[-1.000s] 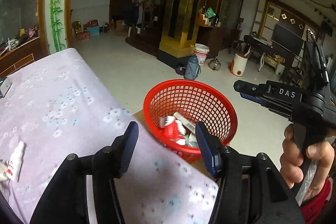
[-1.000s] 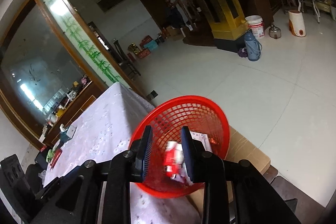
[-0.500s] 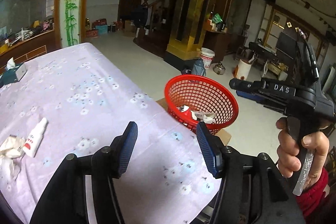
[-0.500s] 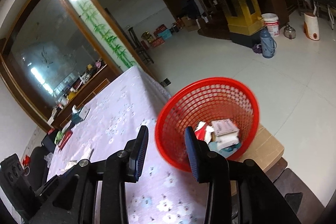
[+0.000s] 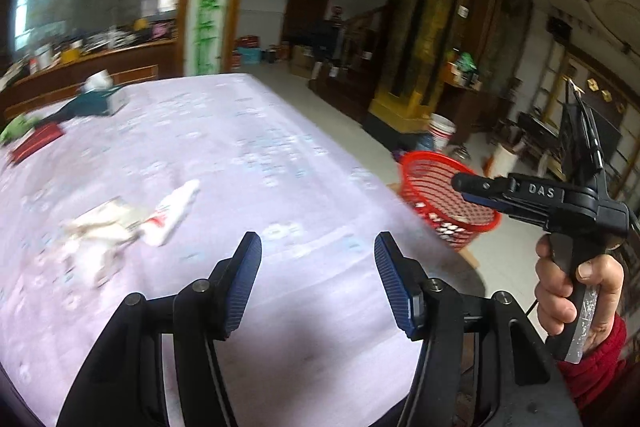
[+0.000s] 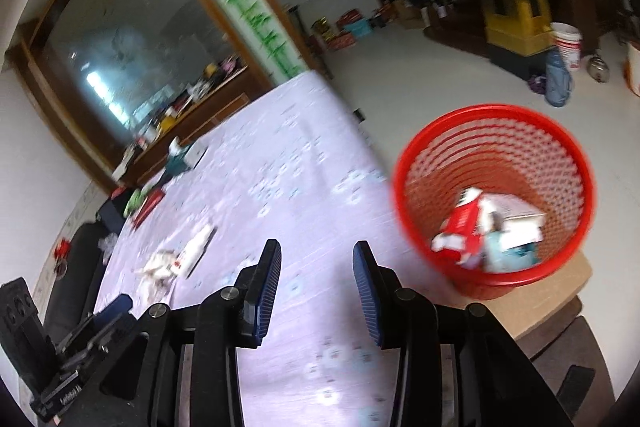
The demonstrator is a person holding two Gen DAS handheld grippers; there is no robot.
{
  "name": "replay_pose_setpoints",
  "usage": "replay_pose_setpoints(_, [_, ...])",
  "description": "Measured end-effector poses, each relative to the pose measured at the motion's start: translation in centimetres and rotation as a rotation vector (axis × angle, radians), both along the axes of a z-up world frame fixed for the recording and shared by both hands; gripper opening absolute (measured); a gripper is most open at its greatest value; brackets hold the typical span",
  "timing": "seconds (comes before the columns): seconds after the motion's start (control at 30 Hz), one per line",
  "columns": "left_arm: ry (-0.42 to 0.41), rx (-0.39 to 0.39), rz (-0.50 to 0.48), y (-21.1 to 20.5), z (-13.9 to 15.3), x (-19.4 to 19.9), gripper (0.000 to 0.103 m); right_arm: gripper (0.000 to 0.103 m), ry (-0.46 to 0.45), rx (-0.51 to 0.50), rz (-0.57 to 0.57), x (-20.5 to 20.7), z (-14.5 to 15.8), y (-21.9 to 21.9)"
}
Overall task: Collect trash
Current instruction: 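Grasp the clear plastic bag with the left tool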
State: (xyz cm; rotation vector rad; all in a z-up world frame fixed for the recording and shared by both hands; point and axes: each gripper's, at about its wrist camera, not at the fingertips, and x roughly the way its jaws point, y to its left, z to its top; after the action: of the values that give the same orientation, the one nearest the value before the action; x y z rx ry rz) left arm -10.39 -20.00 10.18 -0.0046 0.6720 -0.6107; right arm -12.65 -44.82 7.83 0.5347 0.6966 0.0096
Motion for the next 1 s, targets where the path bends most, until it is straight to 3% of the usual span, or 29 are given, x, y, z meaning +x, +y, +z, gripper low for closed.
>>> replay_pose_setpoints(0.2, [0.035,-0.024,0.156,7.8,-0.8,0.4,0.058,0.040,0.032,-0.015,0.122,2.4,-0.7,5.1])
replay_pose_setpoints(0.33, [0.104,-0.054,0.311,14.4,-1.6,2.1,0.058,0.041,0.049,-0.022,0.187,3.6,-1.1,8.1])
replay_pose_setpoints(0.47, [0.176,-0.110,0.376,18.2,-2.4,4.3,0.057,0.042,0.063,-0.035,0.237,4.3,-1.5,10.7])
replay_pose_setpoints(0.67, [0.263,-0.132,0.408,19.9,-4.4,7.8,0.057,0.042,0.076,-0.059,0.278,4.4,-1.8,12.6])
replay_pose_setpoints(0.77, [0.352,-0.239,0.411,20.1,-5.4,9.0,0.057,0.042,0.080,-0.066,0.277,4.5,-1.9,13.0])
replay_pose_setpoints(1.0, [0.416,-0.297,0.469,18.7,-6.5,11.8,0.057,0.042,0.091,-0.060,0.280,4.8,-2.4,13.1])
